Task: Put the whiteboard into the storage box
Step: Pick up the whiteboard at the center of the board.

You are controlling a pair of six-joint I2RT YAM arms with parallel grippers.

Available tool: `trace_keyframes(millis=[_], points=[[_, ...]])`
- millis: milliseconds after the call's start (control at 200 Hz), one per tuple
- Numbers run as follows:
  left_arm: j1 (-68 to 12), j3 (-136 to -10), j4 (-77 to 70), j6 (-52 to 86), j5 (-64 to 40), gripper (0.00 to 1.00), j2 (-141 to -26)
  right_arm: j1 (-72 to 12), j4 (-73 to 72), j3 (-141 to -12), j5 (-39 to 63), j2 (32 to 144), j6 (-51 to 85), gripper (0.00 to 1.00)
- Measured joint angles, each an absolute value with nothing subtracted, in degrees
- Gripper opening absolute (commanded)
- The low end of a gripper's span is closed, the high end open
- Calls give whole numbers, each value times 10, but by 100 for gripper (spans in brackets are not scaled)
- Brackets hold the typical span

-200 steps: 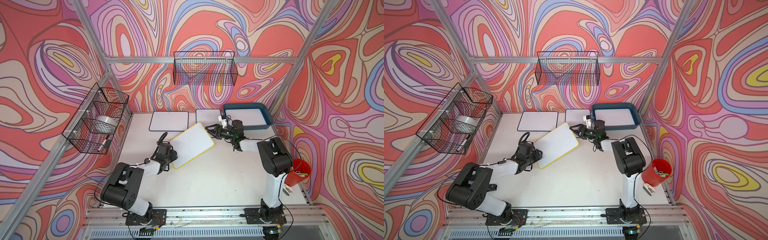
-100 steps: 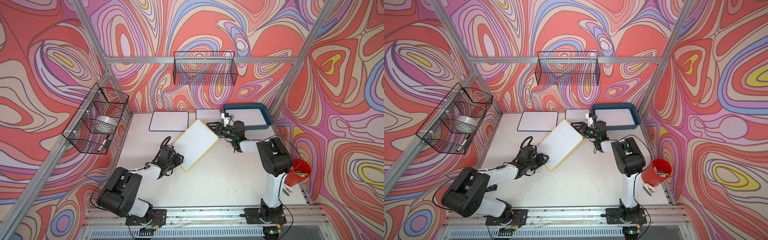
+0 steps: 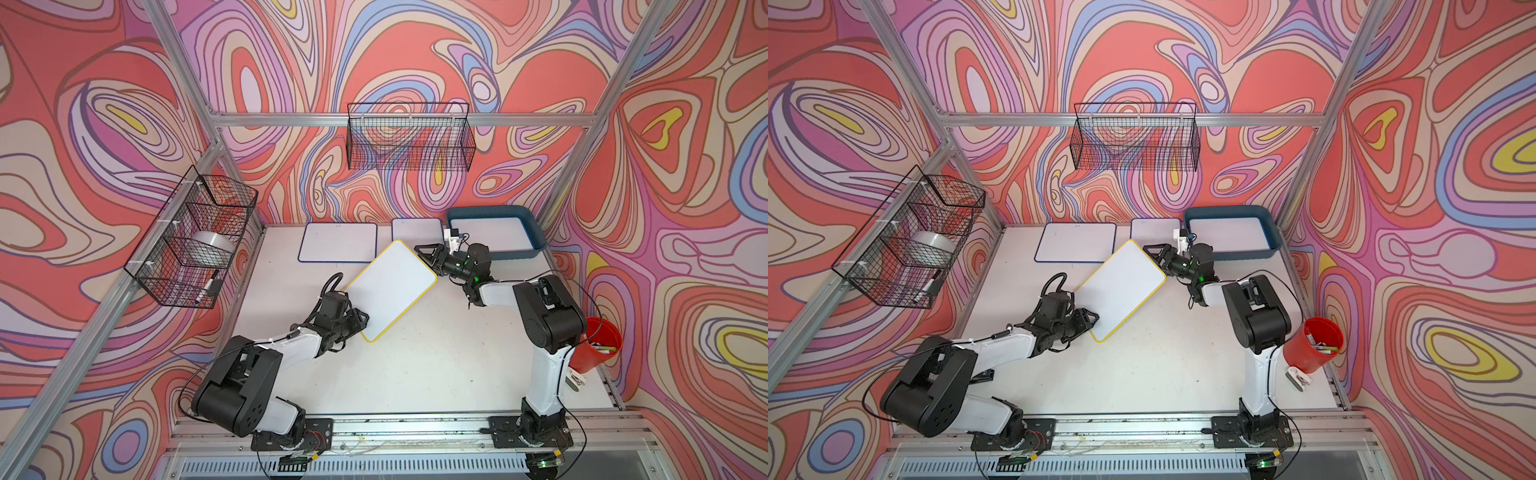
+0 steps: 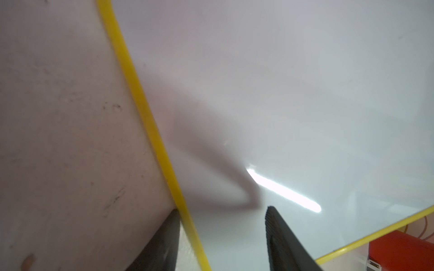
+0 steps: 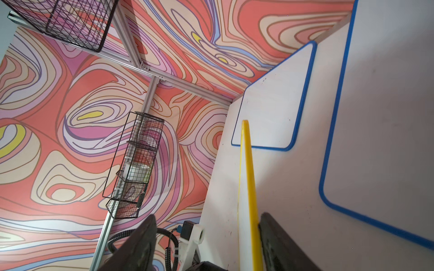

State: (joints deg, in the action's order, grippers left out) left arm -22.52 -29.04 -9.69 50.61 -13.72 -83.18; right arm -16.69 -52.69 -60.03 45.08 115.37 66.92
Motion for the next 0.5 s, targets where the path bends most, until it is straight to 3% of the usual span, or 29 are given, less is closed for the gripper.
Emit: trace_keyframes(millis=[235,501], points=[[-241,-293,-49,498,-172,55,-809,-189,-479,-586,524,1150,724,71],[-243,-303,6,476,-209,55,-795,-188,-299,-623,553,1116,626,71]])
